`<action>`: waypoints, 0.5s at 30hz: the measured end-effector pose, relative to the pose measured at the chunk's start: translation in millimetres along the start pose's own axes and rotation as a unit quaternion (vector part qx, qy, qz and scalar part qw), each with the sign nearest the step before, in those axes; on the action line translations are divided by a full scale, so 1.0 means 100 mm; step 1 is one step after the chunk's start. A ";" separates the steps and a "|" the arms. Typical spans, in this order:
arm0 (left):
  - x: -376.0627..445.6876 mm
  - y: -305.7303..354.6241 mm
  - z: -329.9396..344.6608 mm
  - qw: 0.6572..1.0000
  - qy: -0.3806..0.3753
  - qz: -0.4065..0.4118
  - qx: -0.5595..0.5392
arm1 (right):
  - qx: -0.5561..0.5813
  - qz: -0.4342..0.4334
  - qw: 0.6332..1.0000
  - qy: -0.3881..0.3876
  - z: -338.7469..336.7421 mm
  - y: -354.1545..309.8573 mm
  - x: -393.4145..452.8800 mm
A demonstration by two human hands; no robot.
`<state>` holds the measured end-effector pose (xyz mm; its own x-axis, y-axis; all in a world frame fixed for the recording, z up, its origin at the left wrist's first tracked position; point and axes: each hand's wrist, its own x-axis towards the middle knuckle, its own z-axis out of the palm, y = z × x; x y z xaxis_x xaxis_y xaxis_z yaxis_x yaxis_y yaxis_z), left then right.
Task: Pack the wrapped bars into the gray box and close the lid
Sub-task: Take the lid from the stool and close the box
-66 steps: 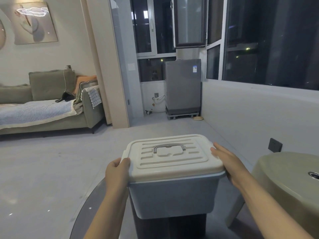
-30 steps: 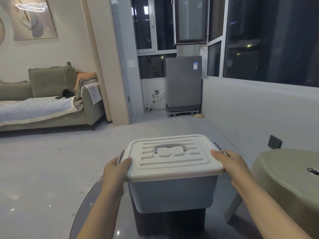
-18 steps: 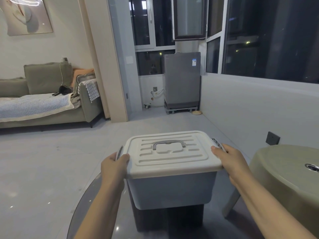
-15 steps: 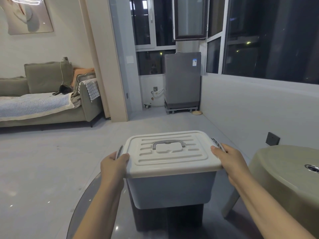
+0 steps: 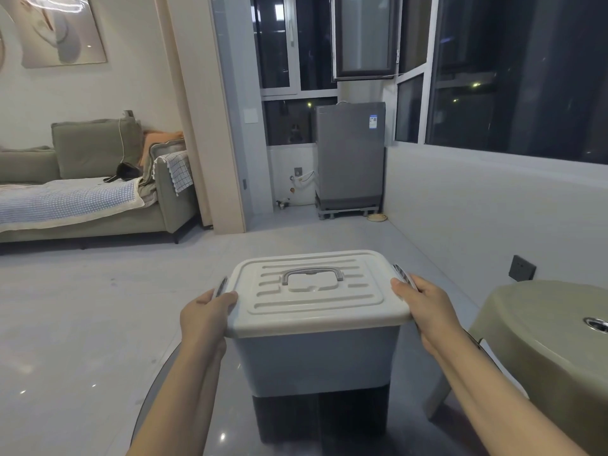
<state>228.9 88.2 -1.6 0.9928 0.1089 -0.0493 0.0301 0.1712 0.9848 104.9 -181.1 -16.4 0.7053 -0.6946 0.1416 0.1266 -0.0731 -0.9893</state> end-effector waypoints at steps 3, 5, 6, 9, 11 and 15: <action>0.00 0.01 -0.01 1.000 -0.005 0.000 -0.006 | 0.007 0.003 1.000 0.003 0.01 -0.01 -0.01; 0.00 0.00 0.00 1.000 -0.004 0.017 0.012 | 0.003 0.001 1.000 0.004 0.02 -0.02 -0.01; 0.00 -0.01 0.01 0.999 -0.005 0.032 0.032 | 0.000 0.000 1.000 0.004 0.02 -0.02 -0.01; 0.02 -0.03 0.02 0.993 -0.023 0.066 0.092 | -0.011 -0.003 1.000 0.004 0.02 -0.04 -0.02; 0.05 -0.04 0.02 0.991 -0.031 0.070 0.110 | -0.014 -0.004 1.000 0.005 0.02 -0.06 -0.02; 0.07 -0.04 0.01 0.990 -0.032 0.070 0.118 | -0.032 -0.022 0.999 0.005 0.05 -0.07 -0.02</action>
<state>235.7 87.3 -5.2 0.9942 0.0512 0.0946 -0.0906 -0.0756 0.9930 106.7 -175.7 -9.1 0.6933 -0.6963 0.1856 0.1124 -0.1498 -0.9823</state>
